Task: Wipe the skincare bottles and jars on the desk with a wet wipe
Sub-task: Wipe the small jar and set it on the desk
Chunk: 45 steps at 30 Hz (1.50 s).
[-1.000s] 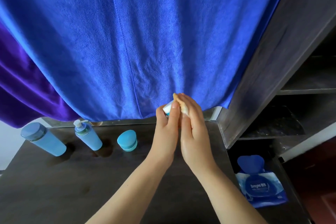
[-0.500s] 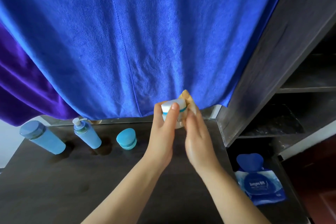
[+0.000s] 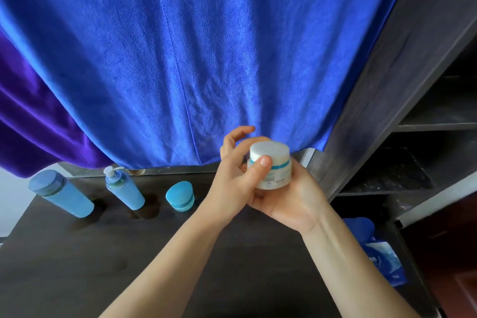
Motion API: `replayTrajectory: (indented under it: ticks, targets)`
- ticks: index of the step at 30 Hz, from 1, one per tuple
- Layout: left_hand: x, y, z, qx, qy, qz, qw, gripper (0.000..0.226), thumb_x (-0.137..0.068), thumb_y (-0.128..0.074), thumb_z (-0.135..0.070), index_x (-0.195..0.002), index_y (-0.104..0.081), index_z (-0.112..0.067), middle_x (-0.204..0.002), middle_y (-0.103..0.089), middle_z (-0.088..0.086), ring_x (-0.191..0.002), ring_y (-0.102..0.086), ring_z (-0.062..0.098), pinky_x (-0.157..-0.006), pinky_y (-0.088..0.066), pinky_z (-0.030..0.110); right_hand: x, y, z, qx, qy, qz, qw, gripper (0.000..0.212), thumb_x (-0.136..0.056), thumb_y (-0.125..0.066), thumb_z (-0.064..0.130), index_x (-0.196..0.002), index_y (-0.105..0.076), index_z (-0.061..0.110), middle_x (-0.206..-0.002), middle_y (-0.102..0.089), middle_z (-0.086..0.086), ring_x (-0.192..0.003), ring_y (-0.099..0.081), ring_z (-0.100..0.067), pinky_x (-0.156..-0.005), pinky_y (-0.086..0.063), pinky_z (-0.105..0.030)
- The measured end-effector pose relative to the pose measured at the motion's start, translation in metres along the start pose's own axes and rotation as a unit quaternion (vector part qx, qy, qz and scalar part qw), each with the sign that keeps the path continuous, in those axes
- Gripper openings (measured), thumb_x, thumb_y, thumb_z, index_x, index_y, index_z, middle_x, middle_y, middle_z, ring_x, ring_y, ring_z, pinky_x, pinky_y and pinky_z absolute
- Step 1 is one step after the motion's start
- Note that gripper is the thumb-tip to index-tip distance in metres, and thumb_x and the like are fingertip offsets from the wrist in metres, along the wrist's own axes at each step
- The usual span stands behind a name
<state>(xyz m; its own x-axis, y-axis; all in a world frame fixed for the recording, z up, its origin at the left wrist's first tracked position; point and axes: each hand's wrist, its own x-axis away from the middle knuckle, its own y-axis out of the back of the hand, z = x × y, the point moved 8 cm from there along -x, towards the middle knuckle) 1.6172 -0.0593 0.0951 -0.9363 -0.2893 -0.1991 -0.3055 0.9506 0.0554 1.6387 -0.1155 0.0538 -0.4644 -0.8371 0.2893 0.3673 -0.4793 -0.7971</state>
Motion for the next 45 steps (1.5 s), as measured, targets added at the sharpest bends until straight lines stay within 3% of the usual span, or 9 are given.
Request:
replayTrajectory:
  ticks: [4,11,18,23,27,33,36,41,45]
  targets:
    - [-0.001,-0.012,-0.005,-0.036,-0.003,0.093,0.995,0.042,-0.066,-0.062,-0.047,-0.104,-0.059,-0.029,-0.126,-0.048,-0.008,-0.127,-0.042,0.015,-0.102,-0.042,0.031,0.001,0.007,-0.002,-0.013,-0.054,-0.015,0.998,0.028,-0.084,-0.043,0.029,-0.084,-0.068,0.017,-0.087,-0.066,0.002,-0.076,-0.061,-0.012,-0.058,-0.045,-0.023]
    - [0.001,-0.011,-0.001,-0.013,0.003,0.145,0.989,0.043,-0.064,-0.073,-0.032,-0.104,-0.056,-0.026,-0.097,-0.064,-0.012,-0.093,-0.060,0.007,-0.076,-0.053,0.028,0.013,0.009,-0.006,0.012,-0.087,-0.073,0.993,0.027,-0.077,-0.044,0.029,-0.075,-0.066,0.013,-0.062,-0.062,-0.002,-0.043,-0.057,-0.018,-0.036,-0.040,-0.015]
    - [0.000,0.014,0.005,-0.065,-0.046,-0.026,0.996,0.043,-0.072,-0.073,-0.028,-0.110,-0.052,-0.026,-0.105,-0.061,-0.017,-0.103,-0.058,0.007,-0.092,-0.046,0.024,0.012,0.011,0.000,-0.060,0.156,-0.094,0.981,0.038,-0.098,-0.036,0.022,-0.126,-0.053,0.002,-0.128,-0.059,-0.017,-0.120,-0.056,-0.027,-0.094,-0.049,-0.032]
    - [-0.002,0.038,0.021,0.059,0.033,-0.168,0.983,0.042,-0.075,-0.069,-0.034,-0.110,-0.058,-0.015,-0.104,-0.062,0.003,-0.092,-0.059,0.014,-0.082,-0.049,0.029,0.025,0.005,-0.009,0.119,0.213,-0.113,0.963,0.037,-0.095,-0.035,0.028,-0.116,-0.059,0.008,-0.122,-0.060,0.013,-0.116,-0.052,0.001,-0.105,-0.039,-0.024]
    - [0.002,0.031,0.055,0.343,0.205,-0.176,0.900,0.044,-0.083,-0.057,-0.035,-0.112,-0.060,-0.001,-0.106,-0.066,0.018,-0.096,-0.064,0.027,-0.089,-0.049,0.036,0.031,0.006,0.002,0.135,0.236,-0.092,0.958,0.031,-0.094,-0.032,0.001,-0.080,-0.060,0.003,-0.102,-0.068,-0.004,-0.114,-0.060,-0.027,-0.102,-0.045,-0.043]
    - [0.015,-0.009,0.058,0.520,0.299,-0.116,0.792,0.059,-0.084,-0.053,-0.045,-0.129,-0.053,-0.006,-0.131,-0.059,0.010,-0.119,-0.057,0.020,-0.105,-0.039,0.033,0.032,-0.005,0.043,0.454,0.399,-0.202,0.771,0.035,-0.098,-0.038,0.008,-0.126,-0.053,0.021,-0.124,-0.057,0.015,-0.108,-0.054,0.006,-0.095,-0.037,-0.009]
    - [0.013,-0.015,0.051,0.528,0.288,-0.101,0.792,0.058,-0.088,-0.046,-0.046,-0.128,-0.053,-0.005,-0.130,-0.059,0.011,-0.120,-0.056,0.018,-0.100,-0.046,0.031,0.023,-0.016,0.025,0.559,0.424,-0.212,0.681,0.045,-0.094,-0.034,0.005,-0.137,-0.037,0.018,-0.142,-0.033,0.012,-0.131,-0.022,0.014,-0.101,-0.020,0.000]
    - [0.007,-0.001,0.059,0.461,0.251,-0.147,0.838,0.049,-0.088,-0.044,-0.048,-0.105,-0.064,-0.007,-0.090,-0.068,0.006,-0.079,-0.068,0.013,-0.075,-0.056,0.024,0.021,-0.005,-0.003,0.585,0.368,-0.164,0.704,0.049,-0.092,-0.037,0.013,-0.140,-0.027,0.018,-0.148,-0.031,0.002,-0.135,-0.019,0.008,-0.105,-0.020,-0.004]
    - [0.006,0.009,0.067,0.432,0.244,-0.177,0.850,0.073,-0.071,-0.059,-0.050,-0.129,-0.051,-0.006,-0.106,-0.058,0.008,-0.092,-0.055,0.016,-0.085,-0.043,0.028,0.033,-0.004,-0.005,0.603,0.358,-0.096,0.707,0.044,-0.091,-0.044,0.005,-0.134,-0.043,0.016,-0.141,-0.045,0.005,-0.131,-0.036,0.005,-0.108,-0.030,-0.014]
